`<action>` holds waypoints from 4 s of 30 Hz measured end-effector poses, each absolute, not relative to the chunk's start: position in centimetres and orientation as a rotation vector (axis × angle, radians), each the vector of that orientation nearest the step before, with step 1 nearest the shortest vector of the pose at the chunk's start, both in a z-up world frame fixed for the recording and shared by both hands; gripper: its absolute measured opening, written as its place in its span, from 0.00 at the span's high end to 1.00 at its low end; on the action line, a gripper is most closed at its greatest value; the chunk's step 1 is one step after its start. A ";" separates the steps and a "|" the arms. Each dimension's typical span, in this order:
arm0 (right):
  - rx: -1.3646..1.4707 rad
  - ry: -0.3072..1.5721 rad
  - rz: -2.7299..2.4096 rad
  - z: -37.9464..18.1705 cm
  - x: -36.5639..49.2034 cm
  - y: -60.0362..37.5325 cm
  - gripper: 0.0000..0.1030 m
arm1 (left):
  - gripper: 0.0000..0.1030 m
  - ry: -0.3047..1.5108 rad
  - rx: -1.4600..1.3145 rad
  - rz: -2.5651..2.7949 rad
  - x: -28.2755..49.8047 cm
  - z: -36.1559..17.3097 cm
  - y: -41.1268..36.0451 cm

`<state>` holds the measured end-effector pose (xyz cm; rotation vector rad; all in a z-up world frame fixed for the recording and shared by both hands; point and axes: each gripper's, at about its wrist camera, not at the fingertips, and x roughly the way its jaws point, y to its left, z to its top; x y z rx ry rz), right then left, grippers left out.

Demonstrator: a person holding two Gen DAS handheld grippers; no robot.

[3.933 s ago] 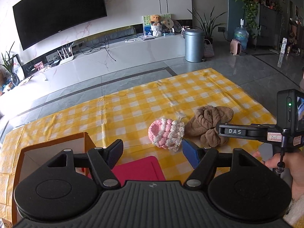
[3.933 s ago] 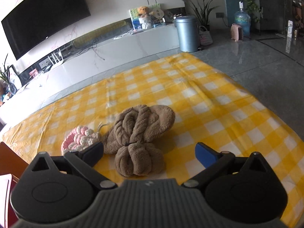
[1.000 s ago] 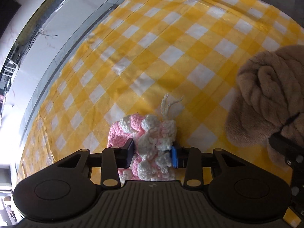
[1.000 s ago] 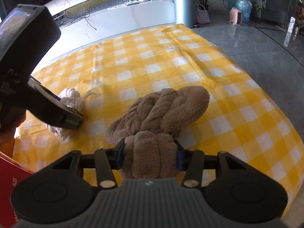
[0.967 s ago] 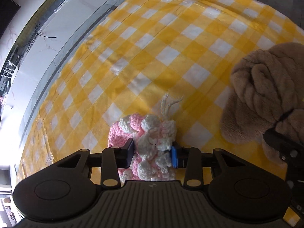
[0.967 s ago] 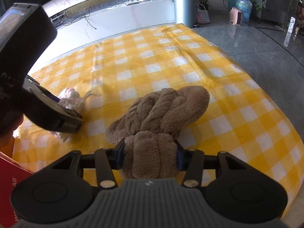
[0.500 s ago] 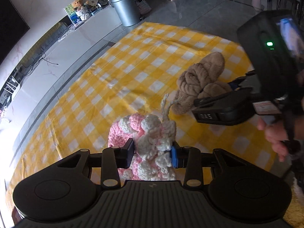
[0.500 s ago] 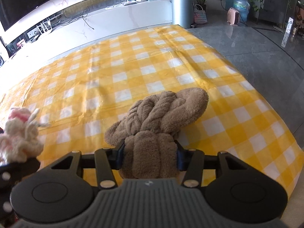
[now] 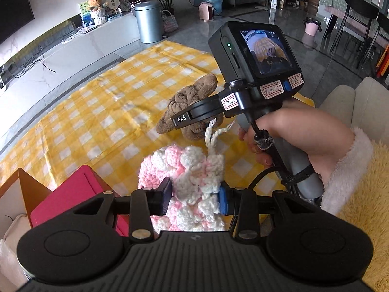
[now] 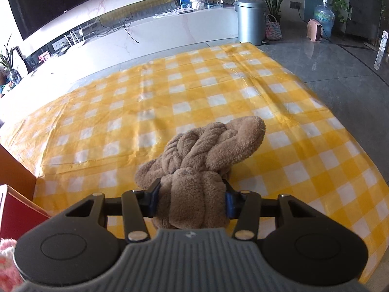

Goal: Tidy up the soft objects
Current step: 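Lift and carry the crocheted pouch and brown towel over the box with both tools, then lower the brown towel into the box and open the right tool, then lower the crocheted pouch into the box and open the left tool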

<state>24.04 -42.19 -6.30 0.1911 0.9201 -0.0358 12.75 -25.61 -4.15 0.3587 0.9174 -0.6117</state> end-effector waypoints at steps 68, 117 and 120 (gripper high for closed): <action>-0.505 0.835 0.394 1.0 20.1 -6.7 0.09 | 0.58 0.712 -0.248 -0.054 8.1 -1.7 10.3; -0.134 0.623 0.439 2.9 15.7 -14.4 0.42 | 0.37 1.139 -0.342 -0.401 12.9 -10.2 3.8; -0.113 0.609 0.430 2.8 15.4 -15.4 0.42 | 0.30 1.076 -0.358 -0.447 12.1 -7.7 4.4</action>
